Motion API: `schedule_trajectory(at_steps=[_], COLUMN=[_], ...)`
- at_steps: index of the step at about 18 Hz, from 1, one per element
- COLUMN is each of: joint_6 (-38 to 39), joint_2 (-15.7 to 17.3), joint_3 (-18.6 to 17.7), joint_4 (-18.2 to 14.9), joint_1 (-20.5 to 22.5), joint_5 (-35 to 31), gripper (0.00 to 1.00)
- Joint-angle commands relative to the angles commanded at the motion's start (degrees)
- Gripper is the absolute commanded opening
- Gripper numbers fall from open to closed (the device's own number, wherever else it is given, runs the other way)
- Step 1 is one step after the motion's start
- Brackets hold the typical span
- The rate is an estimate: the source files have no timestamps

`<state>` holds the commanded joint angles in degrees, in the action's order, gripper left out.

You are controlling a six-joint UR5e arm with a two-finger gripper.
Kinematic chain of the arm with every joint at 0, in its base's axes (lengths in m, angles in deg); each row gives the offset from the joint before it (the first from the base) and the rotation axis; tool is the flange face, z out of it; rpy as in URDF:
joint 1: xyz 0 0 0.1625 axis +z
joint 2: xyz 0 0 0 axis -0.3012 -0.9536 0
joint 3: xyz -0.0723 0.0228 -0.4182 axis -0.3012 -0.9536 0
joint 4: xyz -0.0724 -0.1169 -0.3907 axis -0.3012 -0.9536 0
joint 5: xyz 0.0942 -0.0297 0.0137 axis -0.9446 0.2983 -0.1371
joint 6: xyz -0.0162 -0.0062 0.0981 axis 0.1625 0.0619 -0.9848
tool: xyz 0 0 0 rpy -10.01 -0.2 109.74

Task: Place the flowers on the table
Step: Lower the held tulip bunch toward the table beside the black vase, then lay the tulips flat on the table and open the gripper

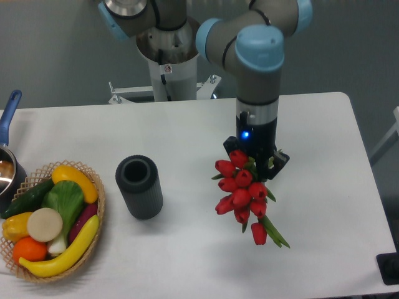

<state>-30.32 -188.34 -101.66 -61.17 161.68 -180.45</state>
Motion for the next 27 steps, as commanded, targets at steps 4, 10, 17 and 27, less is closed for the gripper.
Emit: schedule_trajectory(at_steps=[4, 10, 17, 27], joint_6=[0.3, 0.3, 0.3, -0.4], joint_2=[-4.0, -8.5, -11.6, -10.0], joint_3=[0.3, 2.0, 2.2, 1.3], joint_4=[0.2, 0.2, 0.2, 0.6], joint_1=[-2.0, -2.2, -2.6, -3.5], joint_5=[-5.1, -5.4, -5.2, -4.8], gripper=[0.37, 0.37, 0.41, 0.93])
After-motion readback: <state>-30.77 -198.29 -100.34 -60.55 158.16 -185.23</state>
